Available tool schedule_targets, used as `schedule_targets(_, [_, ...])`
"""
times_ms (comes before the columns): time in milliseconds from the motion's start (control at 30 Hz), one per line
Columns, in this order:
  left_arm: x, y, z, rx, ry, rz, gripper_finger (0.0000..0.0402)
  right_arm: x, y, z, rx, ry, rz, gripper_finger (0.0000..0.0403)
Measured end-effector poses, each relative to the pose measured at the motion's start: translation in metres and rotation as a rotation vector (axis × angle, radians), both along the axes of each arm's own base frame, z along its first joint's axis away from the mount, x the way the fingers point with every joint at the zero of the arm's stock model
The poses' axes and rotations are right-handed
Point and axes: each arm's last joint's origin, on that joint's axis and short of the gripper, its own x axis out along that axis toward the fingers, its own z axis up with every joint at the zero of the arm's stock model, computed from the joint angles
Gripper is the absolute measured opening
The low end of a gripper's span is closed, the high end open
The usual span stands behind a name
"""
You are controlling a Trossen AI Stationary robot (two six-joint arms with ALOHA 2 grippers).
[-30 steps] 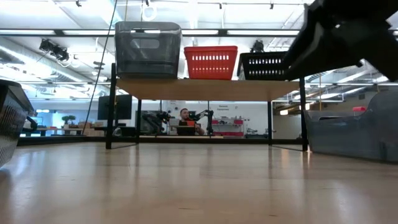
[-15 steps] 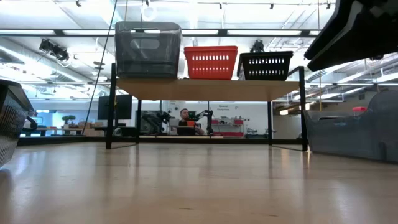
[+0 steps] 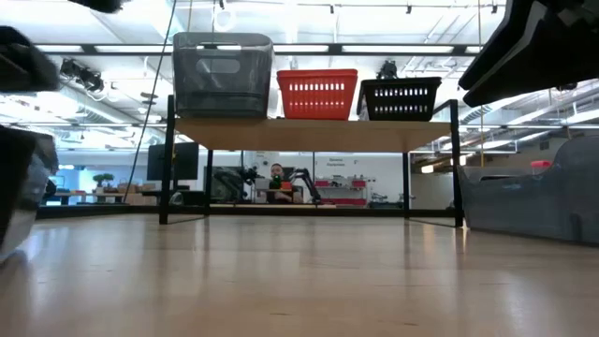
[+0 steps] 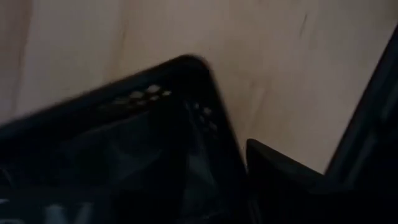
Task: Stack baskets on shelf by color
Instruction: Stack the black bin on the black bin on the shelf
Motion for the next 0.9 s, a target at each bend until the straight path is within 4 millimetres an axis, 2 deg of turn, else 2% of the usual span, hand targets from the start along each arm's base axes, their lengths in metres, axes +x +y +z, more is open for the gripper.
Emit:
schedule_targets(100, [0.003, 0.006, -0.001, 0.036, 0.016, -0.078, 0.0131, 0.0, 0.0, 0.0, -0.005, 0.004, 0.0, 0.0155])
schedule_targets(300, [0.015, 0.025, -0.001, 0.095, 0.047, -0.187, 0.0015, -0.001, -0.001, 0.0, -0.009, 0.007, -0.004, 0.0155])
schedule_targets(633, [0.054, 0.069, 0.0, 0.208, -0.029, -0.308, 0.0006, -0.002, 0.0, 0.0, -0.008, 0.006, 0.001, 0.0155])
schedule_targets(767, [0.07, 0.074, 0.002, 0.21, -0.12, -0.454, 0.0006, -0.004, 0.003, 0.001, -0.007, 0.01, 0.009, 0.0155])
schedule_targets(900, [0.069, 0.07, 0.003, 0.231, -0.127, -0.646, 0.0006, -0.007, 0.008, 0.006, -0.006, 0.008, 0.025, 0.0155])
